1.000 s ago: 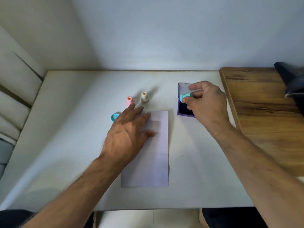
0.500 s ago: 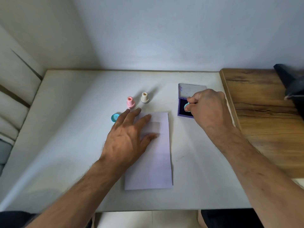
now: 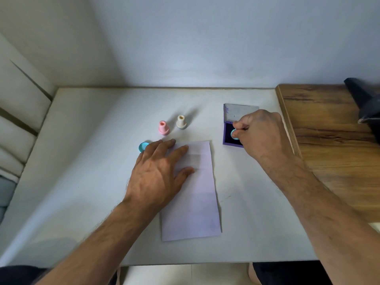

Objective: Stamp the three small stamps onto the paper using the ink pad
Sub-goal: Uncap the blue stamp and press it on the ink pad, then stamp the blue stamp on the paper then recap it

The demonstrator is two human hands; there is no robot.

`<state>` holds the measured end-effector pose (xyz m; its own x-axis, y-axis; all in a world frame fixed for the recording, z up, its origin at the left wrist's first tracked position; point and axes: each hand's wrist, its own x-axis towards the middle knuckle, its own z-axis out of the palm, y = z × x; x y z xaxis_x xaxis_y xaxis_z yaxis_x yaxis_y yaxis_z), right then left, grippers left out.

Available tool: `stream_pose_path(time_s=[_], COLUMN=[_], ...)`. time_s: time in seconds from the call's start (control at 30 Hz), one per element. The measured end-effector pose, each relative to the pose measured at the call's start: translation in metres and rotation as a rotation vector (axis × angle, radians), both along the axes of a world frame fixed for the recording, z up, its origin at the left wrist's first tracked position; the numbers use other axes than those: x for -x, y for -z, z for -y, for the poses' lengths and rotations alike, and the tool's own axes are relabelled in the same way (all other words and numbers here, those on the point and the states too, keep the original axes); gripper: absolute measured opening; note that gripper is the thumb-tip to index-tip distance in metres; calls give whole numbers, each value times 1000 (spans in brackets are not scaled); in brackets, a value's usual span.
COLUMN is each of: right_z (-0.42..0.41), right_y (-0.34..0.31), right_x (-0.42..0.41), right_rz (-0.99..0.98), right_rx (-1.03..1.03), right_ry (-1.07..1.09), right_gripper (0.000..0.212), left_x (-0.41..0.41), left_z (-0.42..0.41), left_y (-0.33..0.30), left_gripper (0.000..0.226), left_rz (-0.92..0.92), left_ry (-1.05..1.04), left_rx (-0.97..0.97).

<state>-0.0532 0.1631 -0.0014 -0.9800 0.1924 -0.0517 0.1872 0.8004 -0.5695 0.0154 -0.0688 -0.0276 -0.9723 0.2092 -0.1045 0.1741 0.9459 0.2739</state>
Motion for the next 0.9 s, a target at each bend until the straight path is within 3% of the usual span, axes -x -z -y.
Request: stream_pose_path(time_s=[0.53,0.67,0.9], right_z=[-4,-2,0], right_y=[7,7,6], right_x=[3,2,-6], right_rz=[-14,-25,-45], right_rx=[73,44,10], right_ry=[16,-10,-8], right_gripper=[12,13,17], left_x=[-5,-3,4], left_z=[-3,-2,7], left_y=[10,5,-20], left_gripper=[58,57,40], left_rz=[-29,-11,-171], left_ry=[7,-50,-190], left_rx=[-71,-186,-294])
